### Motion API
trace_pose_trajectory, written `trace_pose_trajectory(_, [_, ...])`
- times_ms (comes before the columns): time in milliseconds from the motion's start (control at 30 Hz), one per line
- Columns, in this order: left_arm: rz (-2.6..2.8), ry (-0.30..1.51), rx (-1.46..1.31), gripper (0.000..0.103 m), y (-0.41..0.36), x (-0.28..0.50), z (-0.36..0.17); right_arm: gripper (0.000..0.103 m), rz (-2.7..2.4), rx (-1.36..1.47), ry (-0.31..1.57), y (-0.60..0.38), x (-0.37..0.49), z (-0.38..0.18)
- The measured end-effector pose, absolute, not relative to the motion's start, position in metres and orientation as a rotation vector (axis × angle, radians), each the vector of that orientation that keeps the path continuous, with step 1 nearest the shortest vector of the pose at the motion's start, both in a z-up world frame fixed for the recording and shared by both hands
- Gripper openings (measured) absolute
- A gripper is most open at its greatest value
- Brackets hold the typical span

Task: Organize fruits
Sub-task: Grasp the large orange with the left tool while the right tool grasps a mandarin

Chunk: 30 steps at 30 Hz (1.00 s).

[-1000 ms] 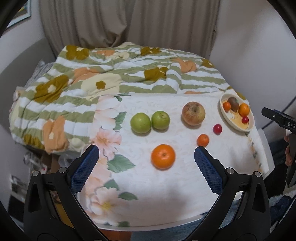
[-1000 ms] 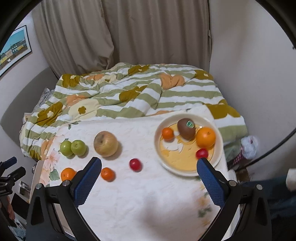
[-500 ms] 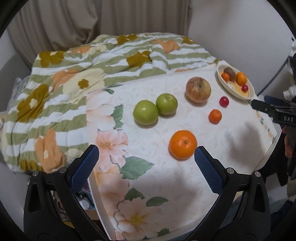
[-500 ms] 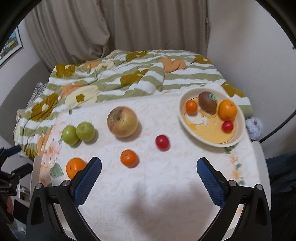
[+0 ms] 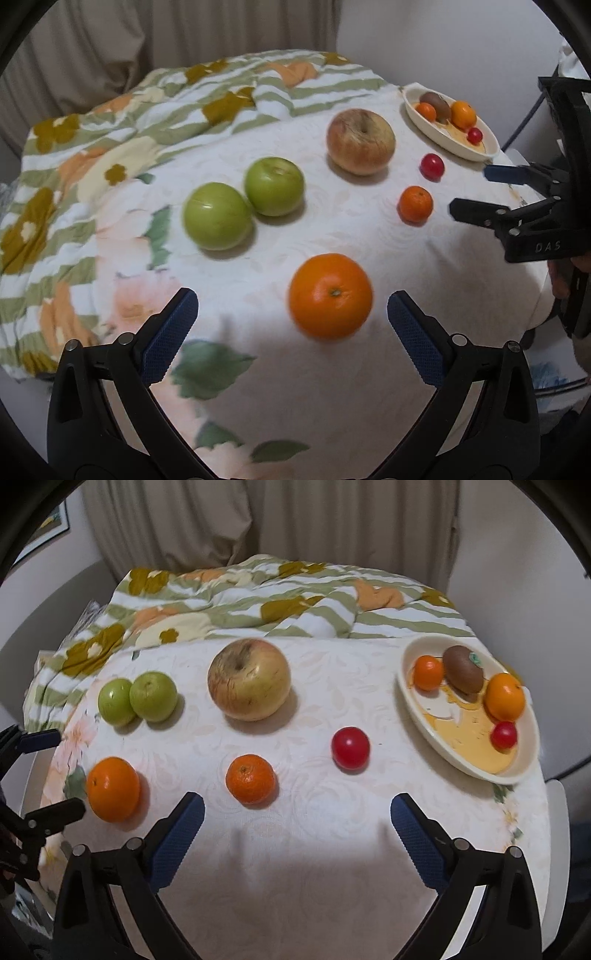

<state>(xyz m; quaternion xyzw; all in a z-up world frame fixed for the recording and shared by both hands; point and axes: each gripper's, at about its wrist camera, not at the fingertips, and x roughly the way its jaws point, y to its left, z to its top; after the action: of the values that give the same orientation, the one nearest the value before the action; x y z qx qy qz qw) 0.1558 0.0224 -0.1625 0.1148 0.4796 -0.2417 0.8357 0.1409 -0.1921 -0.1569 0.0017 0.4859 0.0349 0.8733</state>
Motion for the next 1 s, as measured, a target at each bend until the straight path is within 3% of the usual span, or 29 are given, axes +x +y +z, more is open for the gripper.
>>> trace_pose_trajectory(133, [-0.530, 1.055, 0.232, 0.100, 0.010, 0.160, -0.178, 0.099, 0.097, -0.006, 1.035, -0.190, 0.147, -0.165])
trace_pose_trajectory(200, [-0.531, 1.071, 0.218, 0.097, 0.007, 0.161, -0.185, 0.092, 0.116, -0.015, 1.042, -0.188, 0.149, -0.168])
trace_pose_trajectory(333, [-0.534, 1.095, 0.199, 0.085, 0.003, 0.162, -0.194, 0.087, 0.141, -0.025, 1.052, -0.185, 0.154, -0.172])
trace_pose_trajectory(433, [-0.529, 1.110, 0.195, 0.081, 0.001, 0.162, -0.199, 0.084, 0.156, -0.023, 1.058, -0.184, 0.156, -0.174])
trace_pose_trajectory(500, [-0.525, 1.123, 0.194, 0.069, 0.001, 0.162, -0.202, 0.078, 0.166, -0.025, 1.061, -0.184, 0.158, -0.176])
trace_pose_trajectory(567, [-0.528, 1.117, 0.196, 0.066, 0.001, 0.160, -0.201, 0.076, 0.173, -0.026, 1.068, -0.182, 0.159, -0.177])
trace_pose_trajectory(767, [-0.502, 1.120, 0.196, 0.066, 0.003, 0.159, -0.200, 0.063, 0.203, -0.034, 1.082, -0.174, 0.162, -0.181])
trace_pose_trajectory(1000, [-0.449, 1.124, 0.192, 0.066, 0.014, 0.154, -0.200, 0.057, 0.221, -0.052, 1.080, -0.166, 0.167, -0.184])
